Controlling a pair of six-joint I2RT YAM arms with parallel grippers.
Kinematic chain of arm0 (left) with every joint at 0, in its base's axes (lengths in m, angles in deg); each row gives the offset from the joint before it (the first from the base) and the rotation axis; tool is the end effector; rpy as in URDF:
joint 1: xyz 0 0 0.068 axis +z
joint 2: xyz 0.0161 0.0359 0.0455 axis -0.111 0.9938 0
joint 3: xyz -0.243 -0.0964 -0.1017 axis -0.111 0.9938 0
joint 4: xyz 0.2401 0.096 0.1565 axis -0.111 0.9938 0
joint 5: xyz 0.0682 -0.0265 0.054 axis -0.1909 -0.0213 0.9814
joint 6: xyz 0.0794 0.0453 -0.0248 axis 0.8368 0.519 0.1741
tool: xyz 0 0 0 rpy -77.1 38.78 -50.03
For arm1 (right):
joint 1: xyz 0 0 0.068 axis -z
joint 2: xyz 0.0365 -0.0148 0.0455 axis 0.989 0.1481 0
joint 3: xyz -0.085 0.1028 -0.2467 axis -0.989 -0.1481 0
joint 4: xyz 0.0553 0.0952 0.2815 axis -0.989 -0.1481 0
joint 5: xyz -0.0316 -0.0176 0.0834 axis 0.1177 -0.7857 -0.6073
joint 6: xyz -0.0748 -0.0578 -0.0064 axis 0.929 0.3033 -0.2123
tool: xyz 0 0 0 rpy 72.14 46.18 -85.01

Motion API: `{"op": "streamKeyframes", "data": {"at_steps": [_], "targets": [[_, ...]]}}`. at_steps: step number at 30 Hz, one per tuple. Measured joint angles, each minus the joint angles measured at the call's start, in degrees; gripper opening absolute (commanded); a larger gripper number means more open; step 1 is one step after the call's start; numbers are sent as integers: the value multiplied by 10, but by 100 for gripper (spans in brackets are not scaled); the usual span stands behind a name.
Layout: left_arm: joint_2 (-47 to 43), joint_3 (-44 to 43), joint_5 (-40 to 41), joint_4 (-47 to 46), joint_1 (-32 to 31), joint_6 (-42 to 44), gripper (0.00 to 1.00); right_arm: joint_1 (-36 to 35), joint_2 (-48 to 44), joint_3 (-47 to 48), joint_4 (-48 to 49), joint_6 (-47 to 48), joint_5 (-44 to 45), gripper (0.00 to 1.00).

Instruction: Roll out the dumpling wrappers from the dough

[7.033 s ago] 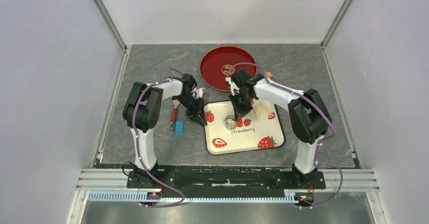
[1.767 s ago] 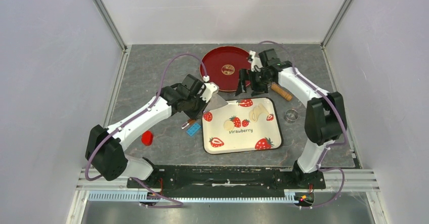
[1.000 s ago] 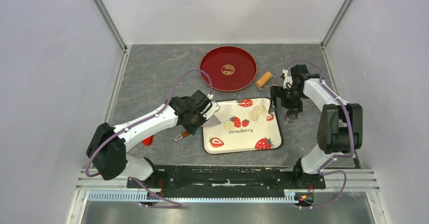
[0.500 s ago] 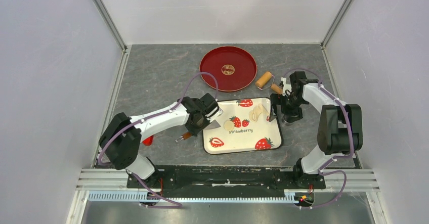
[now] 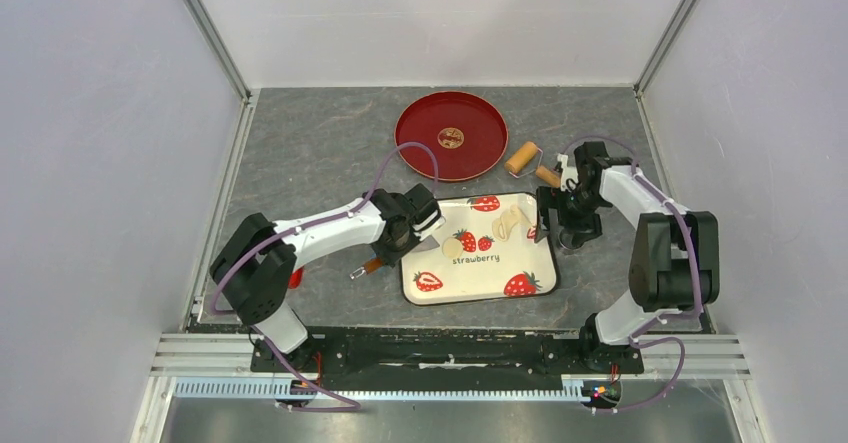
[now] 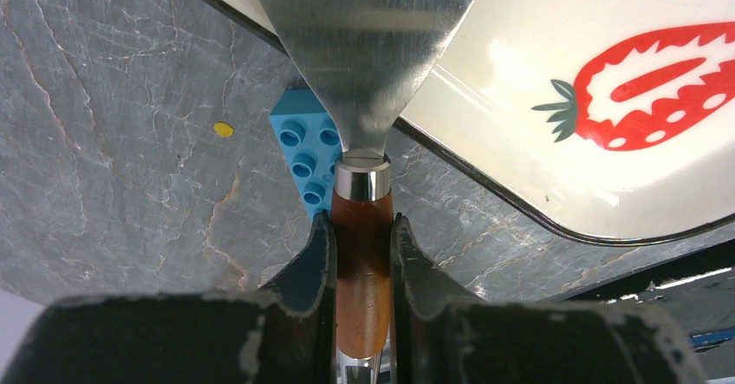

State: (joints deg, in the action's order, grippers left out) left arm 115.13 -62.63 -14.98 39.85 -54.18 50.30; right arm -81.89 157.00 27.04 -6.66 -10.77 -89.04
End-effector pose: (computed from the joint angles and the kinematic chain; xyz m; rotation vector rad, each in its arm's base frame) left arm 0.2360 -0.2383 0.1260 1.2753 2.6399 0.1570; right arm 0.3160 0.0238 0.1143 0.0114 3.0175 0.3877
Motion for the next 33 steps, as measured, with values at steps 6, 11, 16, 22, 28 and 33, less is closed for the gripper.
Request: {"op": "streamKeyframes", "data": {"at_steps": [6,11,16,22,28,33], "targets": [[9,0,3,-4,-5,0,2,0,-10,63,-21,2,26,98],[19,0,3,-12,-10,0,2,-1,-35,75,-27,2,24,98],[22,0,3,-13,-15,0,2,-26,-47,75,-27,-1,-3,98],[28,-2,6,-12,-20,0,2,-85,-51,54,-9,-24,-68,98],[28,-2,8,-11,-28,0,2,-96,-50,19,10,-48,-88,98],[28,-2,8,-9,-37,0,2,-94,-41,8,13,-51,-50,98]]}}
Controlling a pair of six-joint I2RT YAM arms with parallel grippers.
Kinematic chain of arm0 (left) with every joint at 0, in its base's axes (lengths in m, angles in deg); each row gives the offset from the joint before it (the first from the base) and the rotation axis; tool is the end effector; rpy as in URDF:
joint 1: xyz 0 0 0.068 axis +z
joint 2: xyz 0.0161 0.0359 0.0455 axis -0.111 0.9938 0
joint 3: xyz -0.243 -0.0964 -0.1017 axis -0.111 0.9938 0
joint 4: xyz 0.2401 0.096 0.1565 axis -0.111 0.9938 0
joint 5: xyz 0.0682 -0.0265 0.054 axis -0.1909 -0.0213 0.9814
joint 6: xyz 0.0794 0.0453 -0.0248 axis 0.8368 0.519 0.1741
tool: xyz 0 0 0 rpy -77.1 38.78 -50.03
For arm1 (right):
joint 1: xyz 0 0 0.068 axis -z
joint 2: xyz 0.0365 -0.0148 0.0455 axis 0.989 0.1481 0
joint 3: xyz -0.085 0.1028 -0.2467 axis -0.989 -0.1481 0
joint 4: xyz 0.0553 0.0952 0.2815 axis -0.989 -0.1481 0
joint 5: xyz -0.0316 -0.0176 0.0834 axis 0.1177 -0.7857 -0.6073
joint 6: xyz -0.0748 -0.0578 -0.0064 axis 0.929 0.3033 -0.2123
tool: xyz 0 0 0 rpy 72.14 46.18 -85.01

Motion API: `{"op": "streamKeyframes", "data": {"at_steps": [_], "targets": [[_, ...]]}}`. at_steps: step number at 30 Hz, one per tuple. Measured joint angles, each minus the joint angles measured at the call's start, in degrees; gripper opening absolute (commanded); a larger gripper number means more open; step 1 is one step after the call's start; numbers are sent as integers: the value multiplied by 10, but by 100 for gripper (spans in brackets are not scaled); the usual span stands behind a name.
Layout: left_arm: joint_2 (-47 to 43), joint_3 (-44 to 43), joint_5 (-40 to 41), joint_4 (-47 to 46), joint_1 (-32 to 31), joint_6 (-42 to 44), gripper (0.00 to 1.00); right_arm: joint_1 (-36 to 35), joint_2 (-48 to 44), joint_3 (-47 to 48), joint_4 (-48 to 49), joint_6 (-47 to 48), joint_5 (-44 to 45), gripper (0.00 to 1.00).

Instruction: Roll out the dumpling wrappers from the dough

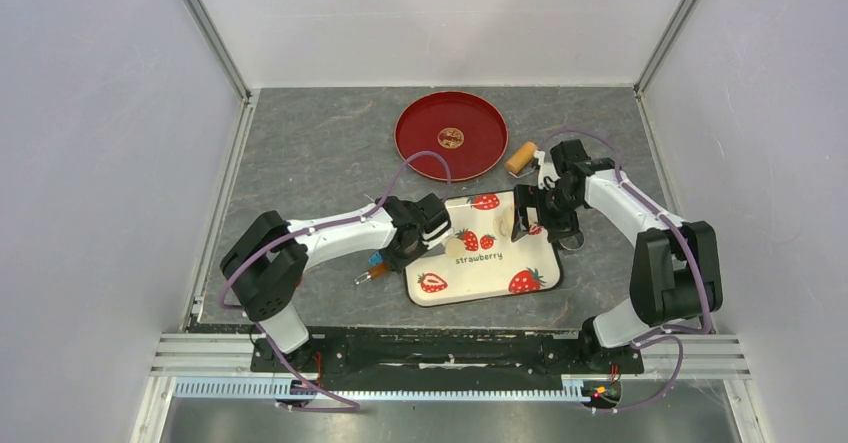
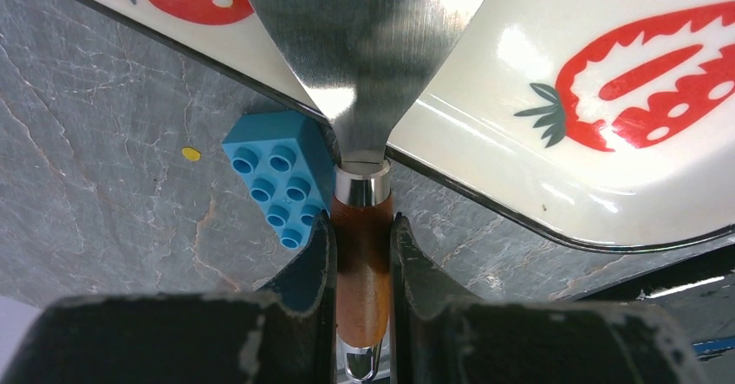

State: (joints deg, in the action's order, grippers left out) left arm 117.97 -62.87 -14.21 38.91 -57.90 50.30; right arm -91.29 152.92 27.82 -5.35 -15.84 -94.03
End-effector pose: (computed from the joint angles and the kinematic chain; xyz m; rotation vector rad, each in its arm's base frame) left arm 0.2234 -0.2554 0.1121 1.3701 2.6104 0.1833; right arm 0.3122 0.0830 0.1424 -0.1339 2.9301 0.5443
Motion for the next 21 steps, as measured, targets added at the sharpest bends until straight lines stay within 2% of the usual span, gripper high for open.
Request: {"op": "streamKeyframes", "data": {"at_steps": [9,21], "targets": [[0,-10,-5,10,-10,0,2,21,15,0,4,6,64,98],[17,-33,-9,27,-13,0,2,22,53,18,2,14,96,98]]}}
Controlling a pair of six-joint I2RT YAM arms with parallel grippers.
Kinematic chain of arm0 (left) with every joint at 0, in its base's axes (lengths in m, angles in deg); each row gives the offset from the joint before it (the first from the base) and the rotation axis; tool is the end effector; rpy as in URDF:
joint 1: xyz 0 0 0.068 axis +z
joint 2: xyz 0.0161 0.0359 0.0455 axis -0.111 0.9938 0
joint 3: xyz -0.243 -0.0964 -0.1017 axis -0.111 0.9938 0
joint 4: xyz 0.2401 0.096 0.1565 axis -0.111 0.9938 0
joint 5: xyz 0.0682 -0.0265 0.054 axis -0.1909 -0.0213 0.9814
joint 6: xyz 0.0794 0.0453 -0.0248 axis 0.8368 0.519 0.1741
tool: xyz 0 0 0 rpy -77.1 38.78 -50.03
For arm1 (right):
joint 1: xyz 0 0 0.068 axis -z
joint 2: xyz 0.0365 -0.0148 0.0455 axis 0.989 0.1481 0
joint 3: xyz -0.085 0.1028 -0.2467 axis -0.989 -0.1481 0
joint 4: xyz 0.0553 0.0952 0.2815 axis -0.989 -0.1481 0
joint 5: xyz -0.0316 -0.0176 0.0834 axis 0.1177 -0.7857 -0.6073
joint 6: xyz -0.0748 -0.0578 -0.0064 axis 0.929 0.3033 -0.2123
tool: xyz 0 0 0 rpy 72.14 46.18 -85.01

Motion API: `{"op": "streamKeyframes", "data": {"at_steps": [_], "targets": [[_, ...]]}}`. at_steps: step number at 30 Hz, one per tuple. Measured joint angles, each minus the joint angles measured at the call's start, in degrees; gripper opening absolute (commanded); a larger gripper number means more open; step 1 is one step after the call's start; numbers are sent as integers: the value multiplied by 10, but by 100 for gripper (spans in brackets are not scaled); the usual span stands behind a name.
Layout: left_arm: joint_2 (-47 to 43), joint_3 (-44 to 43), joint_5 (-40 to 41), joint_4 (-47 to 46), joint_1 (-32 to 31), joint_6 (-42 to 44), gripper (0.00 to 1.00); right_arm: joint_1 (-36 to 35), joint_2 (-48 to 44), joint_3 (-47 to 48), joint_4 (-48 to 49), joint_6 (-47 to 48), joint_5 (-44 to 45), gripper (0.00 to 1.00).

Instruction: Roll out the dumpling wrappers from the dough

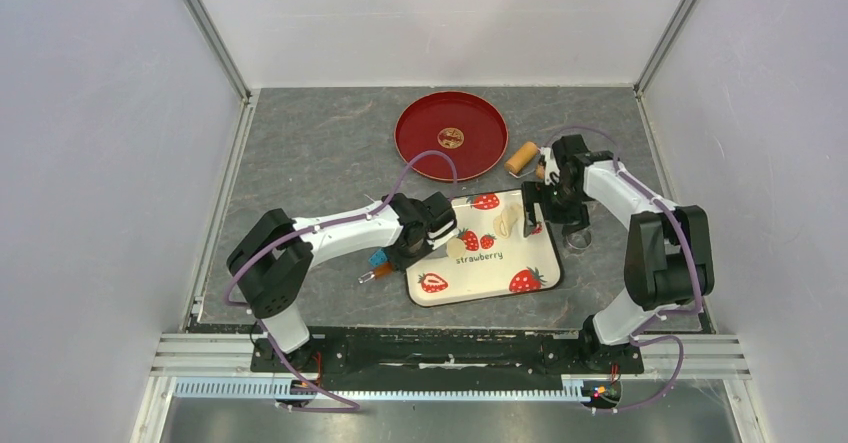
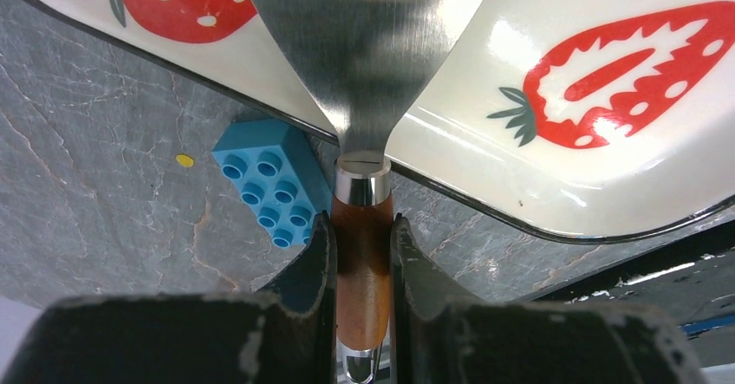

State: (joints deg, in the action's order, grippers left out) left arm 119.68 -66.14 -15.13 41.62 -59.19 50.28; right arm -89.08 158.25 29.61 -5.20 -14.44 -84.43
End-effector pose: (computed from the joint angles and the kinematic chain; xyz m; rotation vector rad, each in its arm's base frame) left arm 0.2213 -0.2676 0.1180 1.4139 2.6143 0.1719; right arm 0.3276 0.0586 0.1198 -0.0807 2.9949 0.2844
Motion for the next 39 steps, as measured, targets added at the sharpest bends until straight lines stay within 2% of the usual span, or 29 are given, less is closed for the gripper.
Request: {"op": "streamKeyframes", "data": {"at_steps": [9,30,39], "targets": [[1,-1,-21,-8,0,0,2,0,0,76,-13,8,25,98],[14,-13,-99,-69,11,0,2,-4,16,79,-20,21,-10,98],[19,-16,-105,-83,24,0,2,-4,27,84,-20,21,-23,98]]}}
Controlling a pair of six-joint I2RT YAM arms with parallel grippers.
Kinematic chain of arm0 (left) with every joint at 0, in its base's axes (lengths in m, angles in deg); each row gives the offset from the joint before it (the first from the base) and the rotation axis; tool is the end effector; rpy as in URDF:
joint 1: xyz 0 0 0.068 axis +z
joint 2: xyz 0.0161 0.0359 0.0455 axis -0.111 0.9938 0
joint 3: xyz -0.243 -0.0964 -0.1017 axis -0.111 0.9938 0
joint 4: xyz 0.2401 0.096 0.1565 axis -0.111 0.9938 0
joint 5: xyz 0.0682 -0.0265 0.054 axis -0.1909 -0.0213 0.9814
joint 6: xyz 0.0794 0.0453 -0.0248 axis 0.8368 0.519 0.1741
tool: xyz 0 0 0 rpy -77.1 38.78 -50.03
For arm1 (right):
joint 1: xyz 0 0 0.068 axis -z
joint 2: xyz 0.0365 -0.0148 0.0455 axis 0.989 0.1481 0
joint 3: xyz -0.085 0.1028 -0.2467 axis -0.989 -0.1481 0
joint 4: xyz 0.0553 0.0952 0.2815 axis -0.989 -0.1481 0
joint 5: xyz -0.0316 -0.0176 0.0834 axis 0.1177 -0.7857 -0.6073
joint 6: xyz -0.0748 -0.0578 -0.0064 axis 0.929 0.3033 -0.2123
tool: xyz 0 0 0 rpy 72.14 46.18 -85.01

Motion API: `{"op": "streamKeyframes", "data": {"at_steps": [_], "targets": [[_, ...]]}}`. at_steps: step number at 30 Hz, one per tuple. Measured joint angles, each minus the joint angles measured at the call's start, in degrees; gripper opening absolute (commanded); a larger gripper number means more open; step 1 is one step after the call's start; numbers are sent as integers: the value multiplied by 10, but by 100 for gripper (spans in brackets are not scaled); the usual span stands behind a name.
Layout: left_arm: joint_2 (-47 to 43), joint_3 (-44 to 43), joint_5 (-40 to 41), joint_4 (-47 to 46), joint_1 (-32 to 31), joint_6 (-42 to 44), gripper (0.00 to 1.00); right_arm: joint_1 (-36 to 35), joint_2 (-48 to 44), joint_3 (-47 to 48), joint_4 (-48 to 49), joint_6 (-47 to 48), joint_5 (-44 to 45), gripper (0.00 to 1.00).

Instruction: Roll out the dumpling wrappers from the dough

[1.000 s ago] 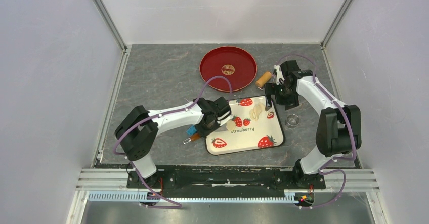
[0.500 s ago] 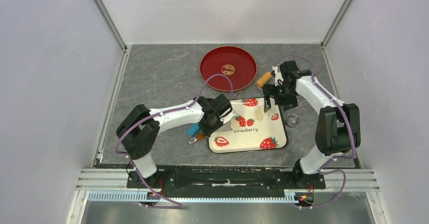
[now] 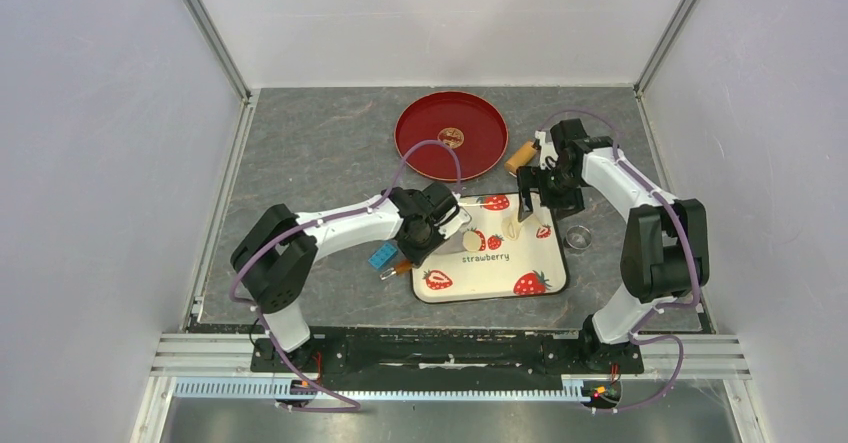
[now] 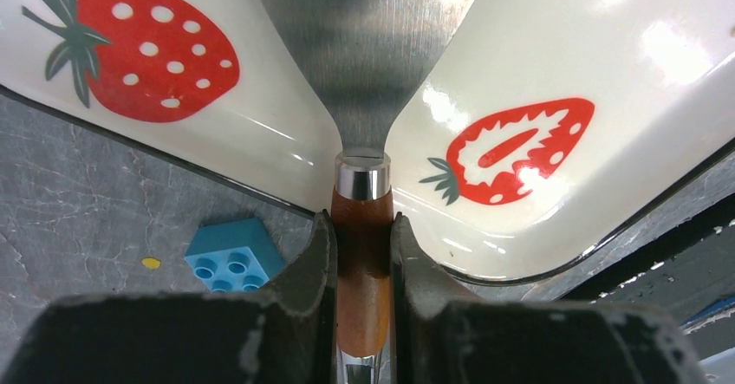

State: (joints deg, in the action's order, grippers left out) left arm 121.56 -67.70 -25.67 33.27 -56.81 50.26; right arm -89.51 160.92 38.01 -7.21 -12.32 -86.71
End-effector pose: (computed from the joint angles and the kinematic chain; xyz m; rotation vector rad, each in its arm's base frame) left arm 0.2395 -0.2915 0.1177 1.3475 2.5882 -0.1545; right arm 0.3584 0.0689 0.1493 -0.1586 2.9223 0.3428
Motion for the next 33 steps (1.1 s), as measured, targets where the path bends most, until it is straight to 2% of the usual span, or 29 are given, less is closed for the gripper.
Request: {"op": "streamKeyframes", "data": {"at_steps": [12,22,30,33], "targets": [[-57,14,0,-39,24,-11,2,0,0,54,-5,0,-14,98],[-65,11,-11,-42,56,-22,2,-12,0,92,-17,0,-34,96],[-58,-48,-16,-37,101,-37,2,-38,24,150,-7,-3,-85,68],[-39,-83,-16,-36,114,-41,2,-46,44,162,1,-10,-109,49]]}}
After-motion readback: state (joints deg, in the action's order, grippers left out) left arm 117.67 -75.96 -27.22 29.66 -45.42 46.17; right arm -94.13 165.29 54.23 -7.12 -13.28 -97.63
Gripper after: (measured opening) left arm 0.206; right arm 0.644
